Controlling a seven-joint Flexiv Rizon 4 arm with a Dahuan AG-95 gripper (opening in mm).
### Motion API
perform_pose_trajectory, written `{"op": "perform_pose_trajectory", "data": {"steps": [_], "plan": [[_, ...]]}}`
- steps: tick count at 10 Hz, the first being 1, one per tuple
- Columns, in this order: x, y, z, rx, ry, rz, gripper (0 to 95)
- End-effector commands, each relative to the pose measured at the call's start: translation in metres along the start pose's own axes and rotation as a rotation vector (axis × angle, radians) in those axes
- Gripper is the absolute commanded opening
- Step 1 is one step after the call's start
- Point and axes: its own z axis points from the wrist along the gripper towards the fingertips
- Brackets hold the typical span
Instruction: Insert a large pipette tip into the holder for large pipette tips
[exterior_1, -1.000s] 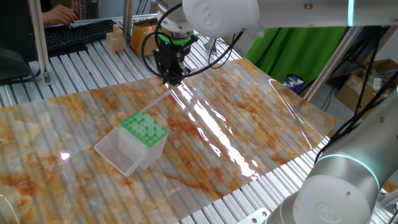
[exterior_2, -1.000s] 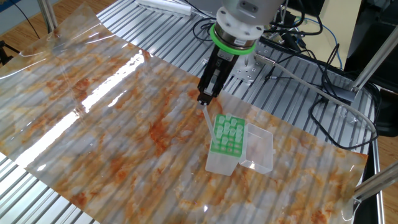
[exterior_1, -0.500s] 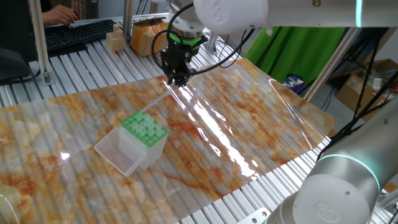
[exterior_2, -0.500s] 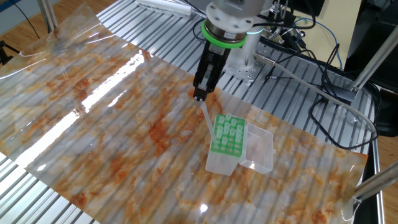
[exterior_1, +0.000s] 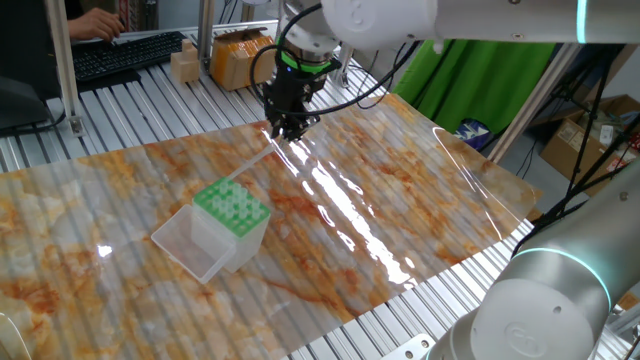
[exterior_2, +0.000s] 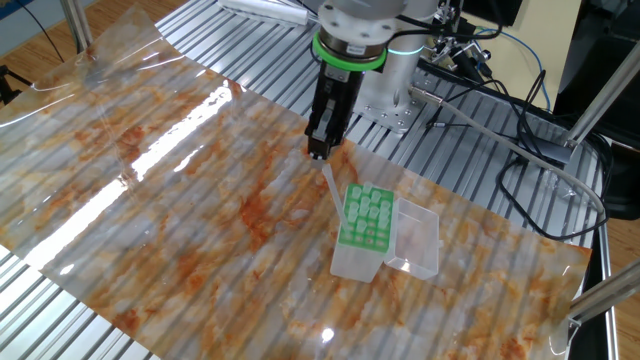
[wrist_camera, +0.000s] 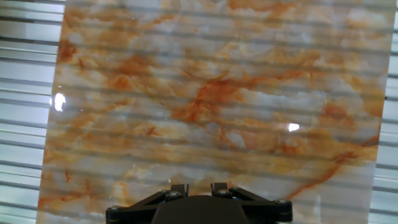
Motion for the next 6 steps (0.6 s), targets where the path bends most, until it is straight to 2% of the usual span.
{"op": "perform_pose_trajectory", "data": {"steps": [1,3,6], "plan": [[-0.0002,0.0011,0.0012,-0.005,0.017,0.025,19.0],[-0.0014,0.0022,0.0023,-0.016,0.046,0.056,19.0],[-0.0029,0.0049,0.0035,-0.021,0.061,0.088,19.0]]}}
